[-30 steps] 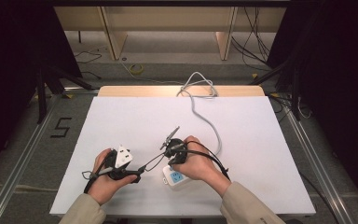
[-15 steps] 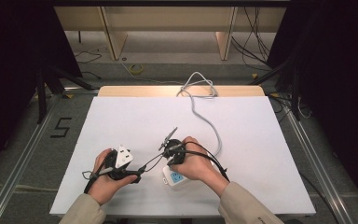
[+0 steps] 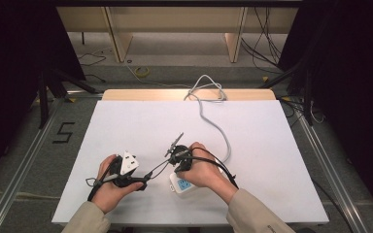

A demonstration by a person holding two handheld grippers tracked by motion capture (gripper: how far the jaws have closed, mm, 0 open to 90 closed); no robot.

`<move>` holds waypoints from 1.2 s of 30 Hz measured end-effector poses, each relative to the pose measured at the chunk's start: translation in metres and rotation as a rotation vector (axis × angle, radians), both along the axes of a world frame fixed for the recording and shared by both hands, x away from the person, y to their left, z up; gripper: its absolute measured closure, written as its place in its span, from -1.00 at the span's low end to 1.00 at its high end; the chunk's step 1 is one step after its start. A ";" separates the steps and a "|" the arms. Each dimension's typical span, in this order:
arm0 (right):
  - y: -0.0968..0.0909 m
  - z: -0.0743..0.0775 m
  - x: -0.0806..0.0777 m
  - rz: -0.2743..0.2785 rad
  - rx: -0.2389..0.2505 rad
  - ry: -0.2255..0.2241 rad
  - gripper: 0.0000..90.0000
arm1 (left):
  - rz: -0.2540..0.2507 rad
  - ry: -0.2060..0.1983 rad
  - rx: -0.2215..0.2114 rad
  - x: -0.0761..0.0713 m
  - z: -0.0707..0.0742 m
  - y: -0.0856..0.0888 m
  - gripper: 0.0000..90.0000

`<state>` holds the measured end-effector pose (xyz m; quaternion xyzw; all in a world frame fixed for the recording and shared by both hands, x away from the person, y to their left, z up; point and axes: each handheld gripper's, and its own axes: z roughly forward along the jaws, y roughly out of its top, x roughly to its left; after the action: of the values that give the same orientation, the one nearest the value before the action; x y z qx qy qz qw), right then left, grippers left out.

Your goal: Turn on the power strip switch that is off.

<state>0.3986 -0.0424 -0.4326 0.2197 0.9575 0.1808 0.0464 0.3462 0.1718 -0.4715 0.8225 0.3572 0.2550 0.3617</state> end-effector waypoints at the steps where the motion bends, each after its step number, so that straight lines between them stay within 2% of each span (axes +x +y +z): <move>1: 0.000 0.000 0.000 0.000 0.000 0.001 1.00 | 0.000 -0.001 -0.001 0.000 0.000 0.000 -0.59; 14: 0.001 -0.001 0.000 -0.012 -0.018 0.006 1.00 | -0.002 -0.003 0.003 0.000 0.000 0.000 -0.59; 23: 0.000 -0.003 0.002 -0.030 -0.006 0.016 1.00 | -0.002 -0.002 0.004 0.000 0.001 0.000 -0.59; 36: 0.001 -0.003 0.003 -0.037 -0.013 0.022 1.00 | -0.001 -0.002 0.000 0.000 0.000 -0.001 -0.59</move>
<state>0.4012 -0.0410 -0.4359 0.2391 0.9550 0.1711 0.0405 0.3461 0.1707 -0.4715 0.8223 0.3565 0.2557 0.3624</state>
